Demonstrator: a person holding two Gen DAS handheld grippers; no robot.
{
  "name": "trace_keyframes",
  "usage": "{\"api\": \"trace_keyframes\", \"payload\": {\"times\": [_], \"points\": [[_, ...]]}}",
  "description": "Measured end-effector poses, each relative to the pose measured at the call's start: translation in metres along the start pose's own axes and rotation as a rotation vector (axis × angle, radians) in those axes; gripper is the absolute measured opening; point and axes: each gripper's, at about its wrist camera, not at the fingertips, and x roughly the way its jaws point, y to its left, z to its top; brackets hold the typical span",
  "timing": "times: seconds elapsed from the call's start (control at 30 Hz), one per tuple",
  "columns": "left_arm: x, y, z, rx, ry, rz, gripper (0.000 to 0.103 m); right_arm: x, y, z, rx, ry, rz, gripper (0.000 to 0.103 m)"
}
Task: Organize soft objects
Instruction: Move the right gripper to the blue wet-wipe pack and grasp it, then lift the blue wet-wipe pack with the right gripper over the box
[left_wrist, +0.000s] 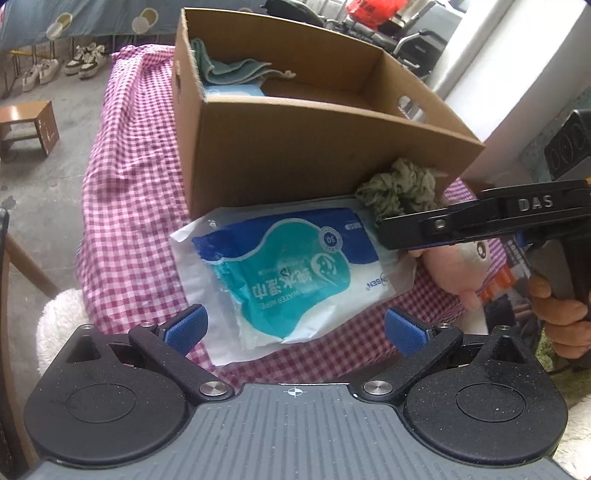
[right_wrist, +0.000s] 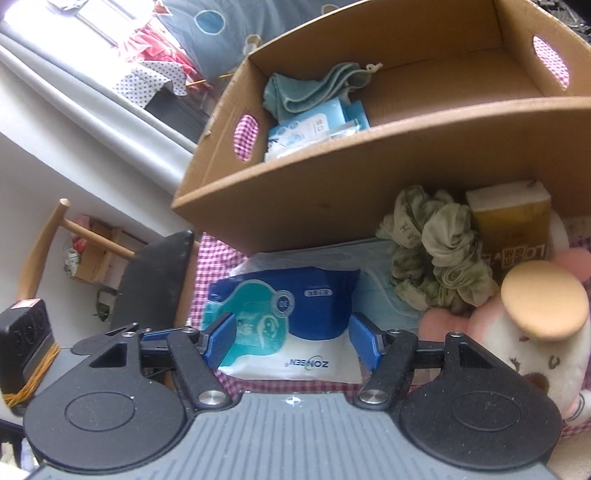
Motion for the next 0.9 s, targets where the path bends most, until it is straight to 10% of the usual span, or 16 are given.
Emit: {"api": "trace_keyframes", "payload": {"times": [0.9], "points": [[0.024,-0.018,0.009,0.042,0.01,-0.037,0.102,0.03,0.002,0.0,-0.018,-0.011,0.008,0.068]]}}
